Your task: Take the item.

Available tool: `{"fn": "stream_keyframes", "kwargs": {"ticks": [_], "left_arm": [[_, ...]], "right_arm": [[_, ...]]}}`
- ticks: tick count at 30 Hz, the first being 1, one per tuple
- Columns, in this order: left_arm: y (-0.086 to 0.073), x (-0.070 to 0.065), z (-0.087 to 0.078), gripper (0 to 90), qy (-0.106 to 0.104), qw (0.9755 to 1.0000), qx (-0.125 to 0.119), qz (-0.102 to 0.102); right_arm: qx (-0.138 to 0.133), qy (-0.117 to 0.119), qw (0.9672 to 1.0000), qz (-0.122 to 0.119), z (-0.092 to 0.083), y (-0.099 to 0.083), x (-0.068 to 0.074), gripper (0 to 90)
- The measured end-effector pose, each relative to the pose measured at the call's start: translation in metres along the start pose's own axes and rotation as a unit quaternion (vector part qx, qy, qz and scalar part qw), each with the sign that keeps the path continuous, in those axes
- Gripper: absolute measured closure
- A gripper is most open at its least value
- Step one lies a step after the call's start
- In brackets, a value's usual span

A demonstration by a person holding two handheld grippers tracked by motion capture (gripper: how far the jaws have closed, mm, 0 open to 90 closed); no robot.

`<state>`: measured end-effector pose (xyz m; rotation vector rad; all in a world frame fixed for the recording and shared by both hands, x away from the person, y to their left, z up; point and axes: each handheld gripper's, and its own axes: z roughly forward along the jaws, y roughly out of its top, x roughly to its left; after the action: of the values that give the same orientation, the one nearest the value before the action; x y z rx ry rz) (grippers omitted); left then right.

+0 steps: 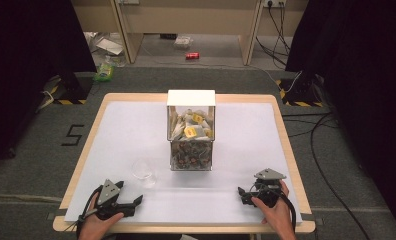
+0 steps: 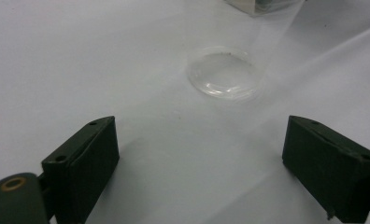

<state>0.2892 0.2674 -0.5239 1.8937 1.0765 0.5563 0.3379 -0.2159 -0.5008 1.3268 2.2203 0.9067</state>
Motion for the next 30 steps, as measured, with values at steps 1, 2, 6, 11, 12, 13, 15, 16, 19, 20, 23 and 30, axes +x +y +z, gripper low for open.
{"fn": "stream_keyframes", "kwargs": {"ticks": [1, 2, 6, 11, 12, 13, 15, 16, 19, 20, 23, 30], "left_arm": [[0.000, 0.000, 0.000, 9.9, 0.000, 1.0000, 0.000, 0.000], [0.000, 0.000, 0.000, 9.9, 0.000, 1.0000, 0.000, 0.000], [0.000, 0.000, 0.000, 10.0, 0.000, 1.0000, -0.001, 0.000], [0.000, 0.001, -0.001, 14.6, 0.007, 0.9999, -0.006, -0.007], [0.000, 0.001, -0.001, 14.7, 0.007, 0.9999, -0.006, -0.007], [0.000, 0.000, -0.001, 14.6, 0.008, 0.9999, -0.006, -0.006], [0.000, 0.000, -0.002, 14.9, 0.011, 0.9999, -0.005, -0.006], [0.000, 0.000, -0.002, 15.0, 0.012, 0.9999, -0.004, -0.005], [0.003, 0.000, -0.007, 15.1, 0.013, 0.9999, -0.008, -0.005], [0.004, 0.001, -0.009, 15.2, 0.015, 0.9998, -0.010, -0.005], [0.009, 0.000, -0.016, 15.5, 0.007, 0.9997, -0.019, -0.010], [0.023, -0.010, -0.031, 16.4, -0.022, 0.9994, -0.025, -0.001]], "right_arm": [[0.000, 0.000, 1.0000, 0.000, 0.000, 0.000, 0.000, 1.0], [-0.001, 0.000, 1.0000, -0.003, 0.000, 0.000, 0.000, 1.1], [-0.001, -0.001, 1.0000, -0.003, 0.000, 0.000, 0.000, 1.1], [0.000, 0.000, 1.0000, 0.000, 0.000, 0.000, 0.000, 1.0], [0.000, 0.000, 1.0000, 0.000, 0.000, 0.000, 0.000, 1.1], [0.000, 0.000, 1.0000, 0.000, 0.000, 0.000, 0.000, 1.0], [-0.001, 0.000, 1.0000, -0.003, 0.000, 0.000, -0.001, 1.0], [-0.001, -0.001, 1.0000, -0.003, 0.000, 0.000, -0.001, 1.0], [-0.001, -0.001, 1.0000, -0.003, 0.000, 0.000, -0.001, 1.0], [-0.001, -0.001, 1.0000, -0.003, 0.000, 0.000, 0.000, 1.0], [0.000, 0.000, 1.0000, 0.000, 0.000, 0.000, 0.000, 1.1], [-0.001, 0.000, 1.0000, 0.000, 0.000, 0.000, 0.000, 1.0]]}}
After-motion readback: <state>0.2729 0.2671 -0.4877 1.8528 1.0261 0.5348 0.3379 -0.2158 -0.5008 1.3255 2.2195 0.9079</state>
